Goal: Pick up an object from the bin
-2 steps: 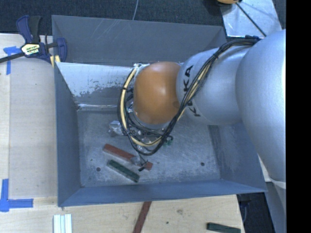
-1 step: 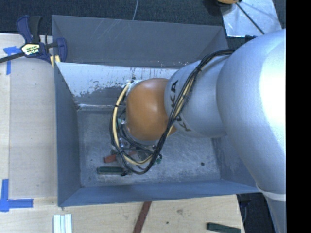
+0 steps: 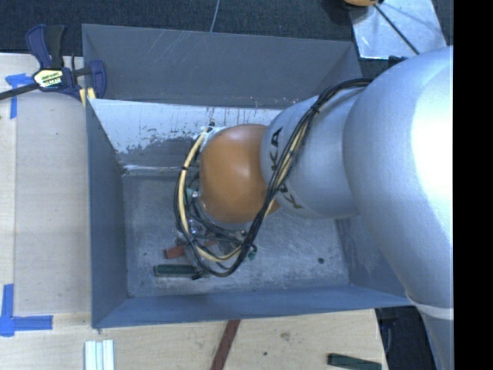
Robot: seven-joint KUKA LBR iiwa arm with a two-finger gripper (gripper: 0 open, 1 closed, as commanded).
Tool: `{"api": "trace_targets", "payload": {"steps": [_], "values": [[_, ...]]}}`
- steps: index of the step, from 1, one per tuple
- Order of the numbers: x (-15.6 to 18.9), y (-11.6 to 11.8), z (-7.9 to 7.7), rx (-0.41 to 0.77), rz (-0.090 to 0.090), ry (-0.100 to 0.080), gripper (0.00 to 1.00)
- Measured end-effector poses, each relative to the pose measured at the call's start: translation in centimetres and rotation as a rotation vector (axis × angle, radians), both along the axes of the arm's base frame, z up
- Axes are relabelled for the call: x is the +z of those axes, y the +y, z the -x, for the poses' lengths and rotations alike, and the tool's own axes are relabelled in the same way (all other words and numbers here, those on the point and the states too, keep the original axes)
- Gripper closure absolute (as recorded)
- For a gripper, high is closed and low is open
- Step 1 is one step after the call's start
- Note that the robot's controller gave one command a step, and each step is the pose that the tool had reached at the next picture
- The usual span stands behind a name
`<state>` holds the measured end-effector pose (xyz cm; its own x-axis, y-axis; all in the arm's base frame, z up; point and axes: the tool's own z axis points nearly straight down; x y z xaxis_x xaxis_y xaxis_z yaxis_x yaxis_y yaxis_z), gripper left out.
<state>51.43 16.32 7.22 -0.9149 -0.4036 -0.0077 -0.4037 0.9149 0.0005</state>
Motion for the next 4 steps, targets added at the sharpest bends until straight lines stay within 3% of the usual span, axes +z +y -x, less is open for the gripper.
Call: {"api": "trace_targets", "payload": {"steps": [1, 2, 3, 4], "values": [[4.5, 0.2, 0.4, -0.001, 0.005, 0.012, 1.0], [6.8, 0.3, 0.3, -0.002, 0.004, 0.009, 1.0], [5.9, 0.8, 2.7, 0.236, 0.004, 0.007, 1.0], [6.0, 0.8, 2.6, 0.234, 0.003, 0.005, 1.0]]}}
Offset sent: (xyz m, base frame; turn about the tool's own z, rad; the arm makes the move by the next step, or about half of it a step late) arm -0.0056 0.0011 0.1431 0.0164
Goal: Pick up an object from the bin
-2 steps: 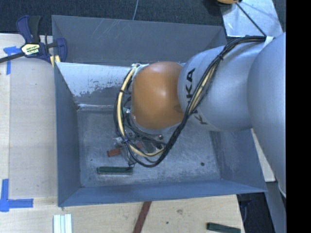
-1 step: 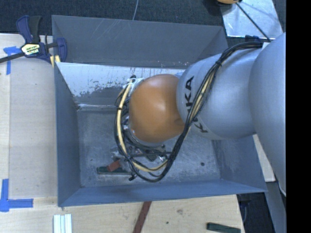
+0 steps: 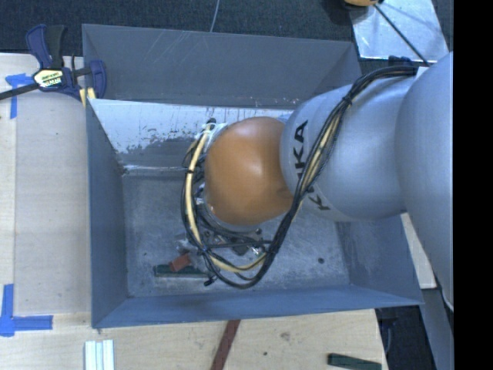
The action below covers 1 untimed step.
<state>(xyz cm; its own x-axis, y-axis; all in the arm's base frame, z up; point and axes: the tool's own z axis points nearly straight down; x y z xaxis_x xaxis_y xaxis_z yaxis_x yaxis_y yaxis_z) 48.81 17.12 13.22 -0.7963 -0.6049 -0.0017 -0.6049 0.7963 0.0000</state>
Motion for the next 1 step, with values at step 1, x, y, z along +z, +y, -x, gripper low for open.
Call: {"api": "trace_targets", "payload": {"steps": [1], "values": [[7.73, -0.18, -1.03, -0.042, 0.0, -0.001, 1.0]]}}
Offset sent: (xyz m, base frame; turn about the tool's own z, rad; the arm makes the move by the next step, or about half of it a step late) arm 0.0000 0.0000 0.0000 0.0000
